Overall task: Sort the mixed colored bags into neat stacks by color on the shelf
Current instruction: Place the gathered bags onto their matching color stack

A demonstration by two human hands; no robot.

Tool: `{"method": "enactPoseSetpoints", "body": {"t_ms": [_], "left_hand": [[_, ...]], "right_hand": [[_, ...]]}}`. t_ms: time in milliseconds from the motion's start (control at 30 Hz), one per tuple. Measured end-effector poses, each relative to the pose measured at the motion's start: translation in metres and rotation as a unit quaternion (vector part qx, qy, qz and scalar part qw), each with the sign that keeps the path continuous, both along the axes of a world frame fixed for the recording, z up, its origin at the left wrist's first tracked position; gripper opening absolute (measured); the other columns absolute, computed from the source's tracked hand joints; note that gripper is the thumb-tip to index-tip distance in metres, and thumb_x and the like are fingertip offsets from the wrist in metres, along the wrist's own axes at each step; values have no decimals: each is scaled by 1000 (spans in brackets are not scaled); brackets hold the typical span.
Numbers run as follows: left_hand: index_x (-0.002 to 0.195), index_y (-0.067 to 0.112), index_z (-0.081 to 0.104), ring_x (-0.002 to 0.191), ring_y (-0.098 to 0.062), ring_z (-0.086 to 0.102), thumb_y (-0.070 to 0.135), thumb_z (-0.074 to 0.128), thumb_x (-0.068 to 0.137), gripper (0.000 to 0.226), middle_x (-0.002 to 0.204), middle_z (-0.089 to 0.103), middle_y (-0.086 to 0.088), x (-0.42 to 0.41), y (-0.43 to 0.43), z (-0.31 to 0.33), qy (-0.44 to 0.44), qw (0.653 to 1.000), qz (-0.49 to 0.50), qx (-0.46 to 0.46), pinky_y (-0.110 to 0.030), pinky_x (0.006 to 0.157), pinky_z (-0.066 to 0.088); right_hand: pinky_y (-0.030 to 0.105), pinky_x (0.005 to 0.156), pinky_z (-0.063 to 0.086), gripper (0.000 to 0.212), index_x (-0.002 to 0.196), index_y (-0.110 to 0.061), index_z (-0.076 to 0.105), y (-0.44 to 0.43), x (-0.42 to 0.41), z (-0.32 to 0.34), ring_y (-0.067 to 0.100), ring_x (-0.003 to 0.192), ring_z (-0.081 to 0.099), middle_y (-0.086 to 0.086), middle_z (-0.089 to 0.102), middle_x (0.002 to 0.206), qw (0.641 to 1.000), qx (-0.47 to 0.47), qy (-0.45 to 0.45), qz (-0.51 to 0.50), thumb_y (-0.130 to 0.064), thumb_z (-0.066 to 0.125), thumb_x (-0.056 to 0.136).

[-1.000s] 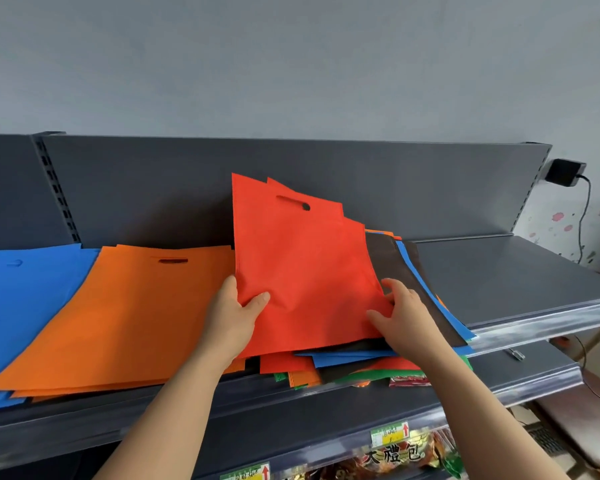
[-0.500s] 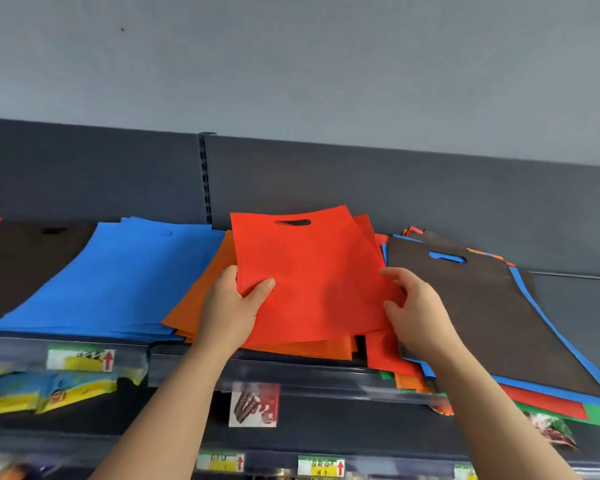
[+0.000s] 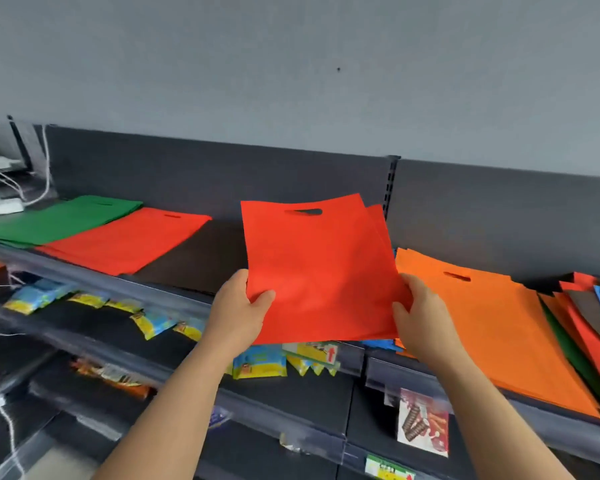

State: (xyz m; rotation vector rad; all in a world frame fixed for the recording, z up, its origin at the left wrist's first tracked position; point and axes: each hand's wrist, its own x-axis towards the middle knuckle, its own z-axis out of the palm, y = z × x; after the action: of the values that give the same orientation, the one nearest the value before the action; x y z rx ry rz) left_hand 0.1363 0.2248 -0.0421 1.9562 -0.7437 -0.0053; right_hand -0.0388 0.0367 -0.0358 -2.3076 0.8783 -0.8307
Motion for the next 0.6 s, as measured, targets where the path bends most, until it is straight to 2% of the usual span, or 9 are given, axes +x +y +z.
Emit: {"method": "enactPoseSetpoints", "body": {"t_ms": [100,167,233,400,467,600], "left_hand": [[92,13,57,84,-18,59,25,59,92,13,91,63,-2,35,47,1,-21,999,33,11,-32,67,45],[93,11,57,81,-18,58,28,57,93,17,91,62,-3,56,75,2,-29,998,53,25,-29,62,42],[96,12,56,79,-16,57,31,53,95,19,92,60,-3,76,99,1,-14,997,62,43,-26,61,42],[100,16,54,79,-20,59,24,51,93,11,93,60,-5,124,138,0,57,995,64,52,-33,63,46],[101,17,54,78,-21,59,22,51,92,10,92,60,-6,144,146,-1,63,994,69,54,-30,60,44],[102,12,54,79,-23,60,21,52,93,13,93,61,-9,190,155,-5,56,993,95,52,-30,60,44]], "right_hand": [[16,54,32,42,129,-10,49,40,44,-6,18,81,51,1,59,101,999,11,-9,29,2,44,90],[13,55,33,39,128,-11,49,65,72,-9,14,80,48,-3,56,100,999,22,-14,43,0,43,91],[20,59,33,38,126,-11,49,85,98,-12,14,83,48,-3,56,102,998,29,-16,50,1,43,90],[25,66,35,39,125,-10,50,119,160,-15,15,84,47,-3,52,97,997,40,-4,71,2,43,89],[27,62,35,39,124,-11,50,125,185,-16,16,83,49,-4,53,97,996,42,0,80,1,42,89],[17,56,35,37,122,-15,50,131,234,-19,12,78,51,-2,57,99,994,47,3,101,0,42,89]]}}
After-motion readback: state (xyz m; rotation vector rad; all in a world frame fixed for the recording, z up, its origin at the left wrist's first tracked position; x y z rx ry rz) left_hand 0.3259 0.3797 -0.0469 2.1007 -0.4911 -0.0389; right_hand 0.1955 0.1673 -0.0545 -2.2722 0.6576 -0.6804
